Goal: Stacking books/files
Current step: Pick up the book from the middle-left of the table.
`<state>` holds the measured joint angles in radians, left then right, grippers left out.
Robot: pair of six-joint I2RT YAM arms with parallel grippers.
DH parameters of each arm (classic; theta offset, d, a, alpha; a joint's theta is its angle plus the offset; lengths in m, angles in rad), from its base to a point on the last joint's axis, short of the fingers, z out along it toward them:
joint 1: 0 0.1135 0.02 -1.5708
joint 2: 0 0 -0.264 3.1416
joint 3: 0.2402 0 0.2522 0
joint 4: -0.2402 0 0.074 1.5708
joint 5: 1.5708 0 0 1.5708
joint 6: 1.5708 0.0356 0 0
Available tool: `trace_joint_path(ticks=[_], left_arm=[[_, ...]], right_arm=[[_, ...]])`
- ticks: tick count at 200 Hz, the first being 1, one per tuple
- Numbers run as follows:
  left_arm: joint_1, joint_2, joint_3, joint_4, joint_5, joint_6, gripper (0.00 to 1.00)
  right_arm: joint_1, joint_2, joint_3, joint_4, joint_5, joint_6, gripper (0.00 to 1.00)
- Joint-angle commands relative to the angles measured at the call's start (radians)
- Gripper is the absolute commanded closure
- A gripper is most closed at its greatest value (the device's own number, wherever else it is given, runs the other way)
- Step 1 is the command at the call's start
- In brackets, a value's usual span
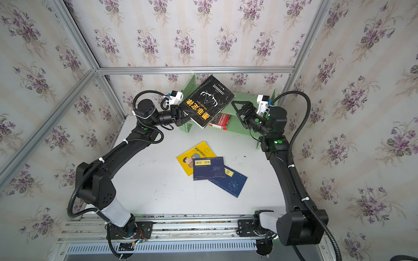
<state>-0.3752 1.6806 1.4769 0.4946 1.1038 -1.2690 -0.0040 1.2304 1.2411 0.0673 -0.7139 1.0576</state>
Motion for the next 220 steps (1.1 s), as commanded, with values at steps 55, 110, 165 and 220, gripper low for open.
trace_joint_path(ticks=[55, 110, 165, 220], left_arm=[[0.002, -0.056, 0.034, -0.310, 0.243, 0.314, 0.91], [0.002, -0.035, 0.055, -0.330, 0.294, 0.309, 0.90], [0.020, 0.030, 0.137, -0.333, 0.303, 0.261, 0.87], [0.068, 0.119, 0.271, -0.334, 0.121, 0.171, 0.25]], right_arm=[[-0.045, -0.003, 0.000, -0.038, -0.348, -0.036, 0.14], [-0.046, 0.017, -0.034, 0.050, -0.408, 0.019, 0.40], [-0.047, 0.078, -0.071, 0.400, -0.479, 0.258, 0.77], [-0.047, 0.085, -0.107, 0.432, -0.362, 0.261, 0.92]])
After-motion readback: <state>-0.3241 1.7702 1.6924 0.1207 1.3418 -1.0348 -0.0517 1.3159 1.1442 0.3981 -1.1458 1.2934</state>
